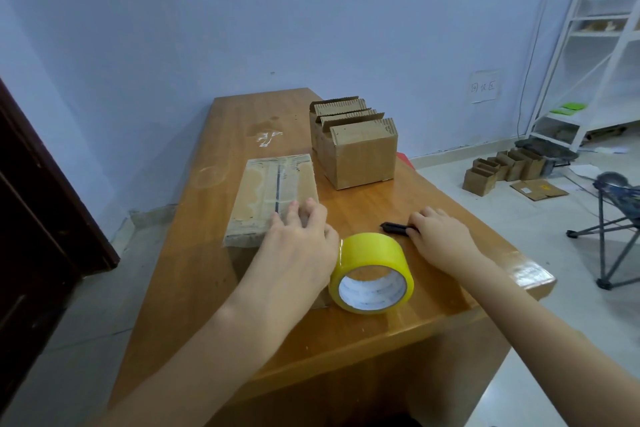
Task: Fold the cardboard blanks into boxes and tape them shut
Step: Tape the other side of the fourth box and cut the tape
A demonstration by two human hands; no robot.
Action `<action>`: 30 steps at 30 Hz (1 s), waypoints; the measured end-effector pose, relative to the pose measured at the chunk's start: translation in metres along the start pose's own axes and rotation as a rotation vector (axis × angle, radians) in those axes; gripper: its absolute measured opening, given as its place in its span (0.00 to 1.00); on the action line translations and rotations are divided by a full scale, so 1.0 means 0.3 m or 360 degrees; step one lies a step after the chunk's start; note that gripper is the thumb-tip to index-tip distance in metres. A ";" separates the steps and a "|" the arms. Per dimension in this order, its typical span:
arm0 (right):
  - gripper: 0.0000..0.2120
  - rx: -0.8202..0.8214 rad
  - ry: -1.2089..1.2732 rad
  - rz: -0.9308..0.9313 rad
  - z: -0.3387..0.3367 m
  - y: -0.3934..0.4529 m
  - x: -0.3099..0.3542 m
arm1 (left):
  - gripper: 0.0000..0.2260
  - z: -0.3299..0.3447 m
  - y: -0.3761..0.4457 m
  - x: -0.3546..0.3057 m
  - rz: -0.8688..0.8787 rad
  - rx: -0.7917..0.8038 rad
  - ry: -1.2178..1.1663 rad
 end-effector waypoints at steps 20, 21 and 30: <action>0.13 0.0299 0.1470 -0.0192 -0.378 -0.411 0.314 | 0.21 -0.114 -0.027 0.142 0.0084 -0.0154 -0.0625; 0.14 0.0228 0.1403 -0.0183 -0.376 -0.408 0.310 | 0.22 -0.111 -0.028 0.141 0.0086 -0.0145 -0.0634; 0.15 0.0044 0.1153 -0.0015 -0.369 -0.377 0.335 | 0.25 -0.081 -0.022 0.140 0.0127 -0.0086 -0.0585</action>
Point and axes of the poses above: each hand's wrist, its own y-axis towards the middle knuckle, its own z-axis out of the palm, x = y × z, the point moved 8 cm from there along y, towards the middle knuckle, and after that the axes turned 2 degrees about -x, right-handed, at the moved point
